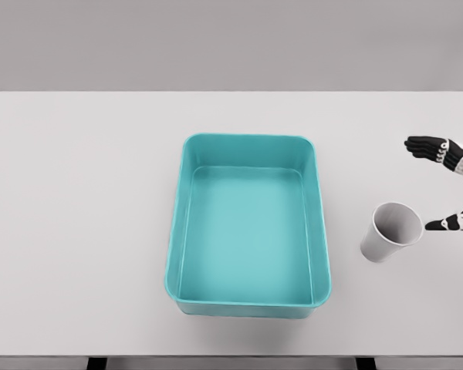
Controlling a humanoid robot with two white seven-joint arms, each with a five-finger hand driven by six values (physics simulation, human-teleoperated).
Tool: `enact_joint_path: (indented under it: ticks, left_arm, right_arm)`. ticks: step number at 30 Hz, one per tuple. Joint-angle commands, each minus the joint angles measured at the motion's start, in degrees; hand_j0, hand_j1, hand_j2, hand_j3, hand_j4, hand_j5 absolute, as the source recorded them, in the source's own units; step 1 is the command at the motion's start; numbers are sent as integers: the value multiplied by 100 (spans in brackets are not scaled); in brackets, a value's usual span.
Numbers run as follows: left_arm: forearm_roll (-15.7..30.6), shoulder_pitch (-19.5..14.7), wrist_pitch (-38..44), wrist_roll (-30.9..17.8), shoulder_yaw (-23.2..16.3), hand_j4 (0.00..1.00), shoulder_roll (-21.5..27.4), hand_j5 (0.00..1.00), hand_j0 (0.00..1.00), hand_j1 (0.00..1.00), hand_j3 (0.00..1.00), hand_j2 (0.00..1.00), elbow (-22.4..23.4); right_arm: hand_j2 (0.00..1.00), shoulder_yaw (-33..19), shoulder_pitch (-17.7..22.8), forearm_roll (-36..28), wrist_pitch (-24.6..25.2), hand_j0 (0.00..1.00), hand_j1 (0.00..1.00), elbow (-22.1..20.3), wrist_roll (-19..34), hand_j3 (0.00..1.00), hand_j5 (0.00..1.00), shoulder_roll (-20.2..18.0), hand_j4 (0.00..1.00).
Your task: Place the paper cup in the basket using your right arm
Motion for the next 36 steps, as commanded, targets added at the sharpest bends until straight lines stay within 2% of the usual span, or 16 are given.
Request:
enact_joint_path:
  ticks: [1, 4, 9, 12, 16, 18, 21, 23, 36]
  left_arm:
    - [0, 0, -2, -1, 0, 100, 0, 100, 100, 100, 100, 100, 0]
    - [0, 0, 7, -1, 0, 100, 0, 100, 100, 100, 100, 100, 0]
    - [0, 0, -2, -1, 0, 100, 0, 100, 100, 100, 100, 100, 0]
    - [0, 0, -2, -1, 0, 100, 0, 100, 100, 100, 100, 100, 0]
    - [0, 0, -2, -1, 0, 100, 0, 100, 100, 100, 100, 100, 0]
    - [0, 0, -2, -1, 0, 100, 0, 100, 100, 100, 100, 100, 0]
    - [0, 0, -2, -1, 0, 100, 0, 100, 100, 100, 100, 100, 0]
    - [0, 0, -2, -1, 0, 100, 0, 100, 100, 100, 100, 100, 0]
    - [0, 0, -2, -1, 0, 100, 0, 100, 100, 100, 100, 100, 0]
  right_arm:
    - [100, 7, 35, -47, -188, 100, 100, -3, -2, 100, 100, -117, 100]
    - [100, 7, 246, -47, -249, 100, 100, -3, -2, 100, 100, -117, 100]
    - [100, 253, 229, -56, -241, 100, 100, 40, -2, 100, 100, -100, 100]
    - [100, 393, 211, -56, -241, 100, 100, 304, -2, 100, 100, -29, 100]
    - [100, 534, 211, -56, -249, 100, 100, 453, -2, 100, 100, -3, 100]
    - [100, 561, 211, -47, -249, 100, 100, 647, -2, 100, 100, 226, 100]
    - [100, 631, 203, -38, -249, 100, 100, 682, -2, 100, 100, 235, 100]
    - [100, 736, 185, -21, -328, 100, 100, 867, -2, 100, 100, 331, 100]
    - [100, 737, 88, 14, -574, 100, 100, 823, -2, 100, 100, 428, 100]
